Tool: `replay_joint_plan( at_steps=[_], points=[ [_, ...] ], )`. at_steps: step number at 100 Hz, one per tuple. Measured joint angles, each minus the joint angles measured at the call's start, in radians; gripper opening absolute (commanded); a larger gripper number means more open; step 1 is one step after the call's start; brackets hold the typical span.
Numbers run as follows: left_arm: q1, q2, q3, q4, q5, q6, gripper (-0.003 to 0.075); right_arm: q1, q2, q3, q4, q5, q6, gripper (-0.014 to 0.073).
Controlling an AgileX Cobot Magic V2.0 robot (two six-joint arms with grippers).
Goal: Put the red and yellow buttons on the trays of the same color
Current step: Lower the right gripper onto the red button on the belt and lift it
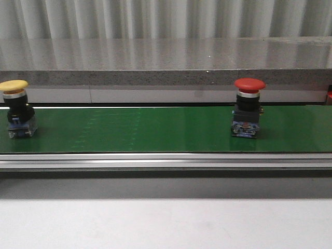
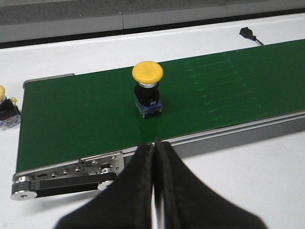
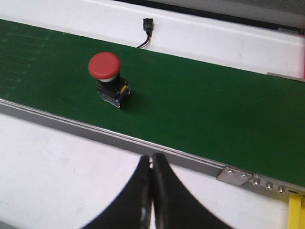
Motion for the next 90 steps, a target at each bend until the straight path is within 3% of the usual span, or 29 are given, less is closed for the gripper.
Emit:
replay_joint_plan(
  at_steps=[12, 22, 56, 90],
  points=[
    [0.000, 0.000, 0.000, 0.000, 0.000, 0.000, -0.0020, 0.000, 0.138, -0.117, -0.001, 0.066, 0.000, 0.0501],
    [0.000, 0.000, 0.000, 0.000, 0.000, 0.000, -0.0020, 0.000, 0.255, -0.205, -0.001, 0.132, 0.000, 0.0643],
    [0.000, 0.000, 0.000, 0.000, 0.000, 0.000, -0.0020, 0.011, 0.549, -0.407, -0.001, 0.284, 0.002, 0.0644],
    [0.000, 0.000, 0.000, 0.000, 0.000, 0.000, -0.0020, 0.038, 0.784, -0.482, 0.002, 0.307, 0.002, 0.0644]
  ],
)
